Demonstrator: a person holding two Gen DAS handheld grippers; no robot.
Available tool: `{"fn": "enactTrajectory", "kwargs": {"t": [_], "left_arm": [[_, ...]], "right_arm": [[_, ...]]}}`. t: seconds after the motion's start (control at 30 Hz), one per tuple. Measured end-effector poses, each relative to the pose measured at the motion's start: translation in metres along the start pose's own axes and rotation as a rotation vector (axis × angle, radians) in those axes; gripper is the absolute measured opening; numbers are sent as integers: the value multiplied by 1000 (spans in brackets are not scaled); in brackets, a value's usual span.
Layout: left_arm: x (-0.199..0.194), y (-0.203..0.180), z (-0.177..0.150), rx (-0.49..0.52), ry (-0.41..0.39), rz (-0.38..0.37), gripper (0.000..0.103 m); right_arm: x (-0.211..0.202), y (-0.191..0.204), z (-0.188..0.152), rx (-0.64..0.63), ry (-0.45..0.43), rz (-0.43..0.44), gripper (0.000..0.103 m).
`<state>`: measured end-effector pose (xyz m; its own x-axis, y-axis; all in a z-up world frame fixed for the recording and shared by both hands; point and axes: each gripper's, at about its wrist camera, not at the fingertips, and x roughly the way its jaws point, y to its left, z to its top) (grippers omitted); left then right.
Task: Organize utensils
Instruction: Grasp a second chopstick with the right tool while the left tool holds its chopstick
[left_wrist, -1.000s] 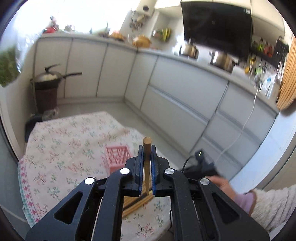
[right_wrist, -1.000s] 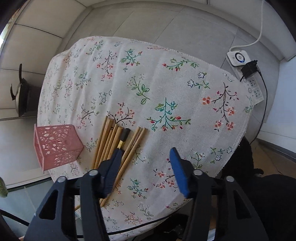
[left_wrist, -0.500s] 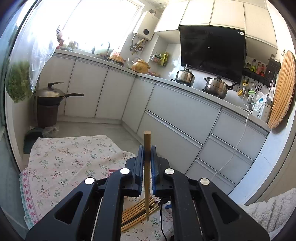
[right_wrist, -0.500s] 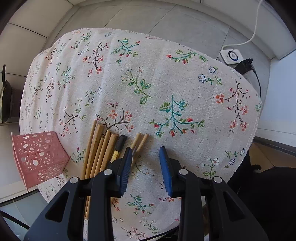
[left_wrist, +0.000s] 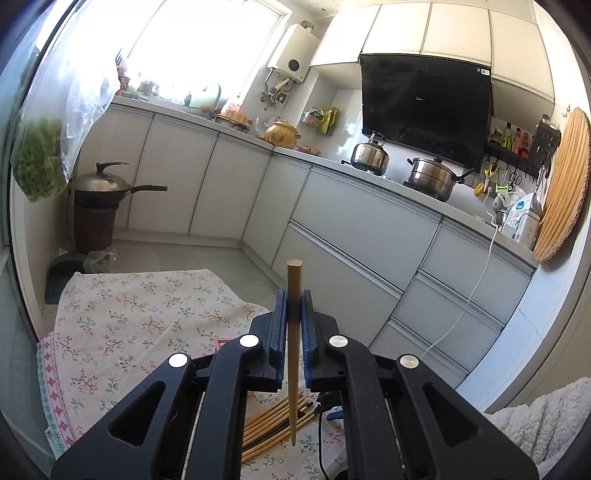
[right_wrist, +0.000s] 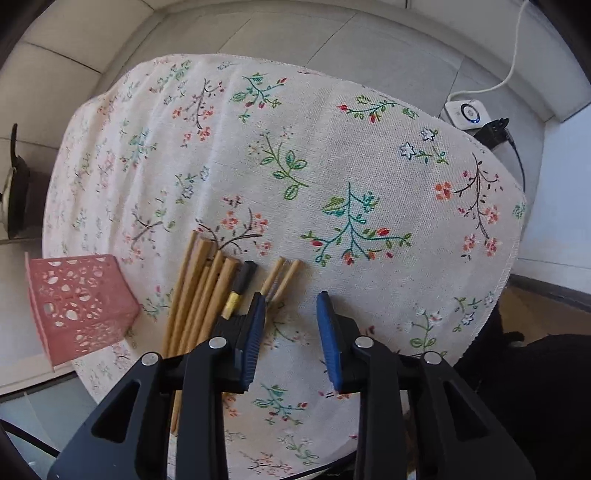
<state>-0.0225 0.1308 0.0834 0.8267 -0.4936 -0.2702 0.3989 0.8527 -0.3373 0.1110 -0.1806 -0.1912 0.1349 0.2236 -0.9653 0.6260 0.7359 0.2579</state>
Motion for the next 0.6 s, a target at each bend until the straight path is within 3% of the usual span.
{"fn": "enactTrajectory", "kwargs": {"t": [0.27, 0.37, 0.4, 0.43, 0.6], "left_arm": [[-2, 1, 2, -9, -5, 6, 8], [-5, 1, 3, -6, -20, 17, 8], [-6, 1, 3, -7, -25, 24, 8], [-7, 2, 3, -11, -30, 31, 8], [-7, 8, 3, -36, -33, 62, 8]], "right_arm": [[1, 31, -9, -23, -34, -97, 35], [1, 42, -12, -49, -60, -126, 31], [0, 45, -16, -56, -61, -106, 18], [1, 44, -17, -48, -53, -76, 12], [-5, 30, -10, -6, -57, 82, 6]]}}
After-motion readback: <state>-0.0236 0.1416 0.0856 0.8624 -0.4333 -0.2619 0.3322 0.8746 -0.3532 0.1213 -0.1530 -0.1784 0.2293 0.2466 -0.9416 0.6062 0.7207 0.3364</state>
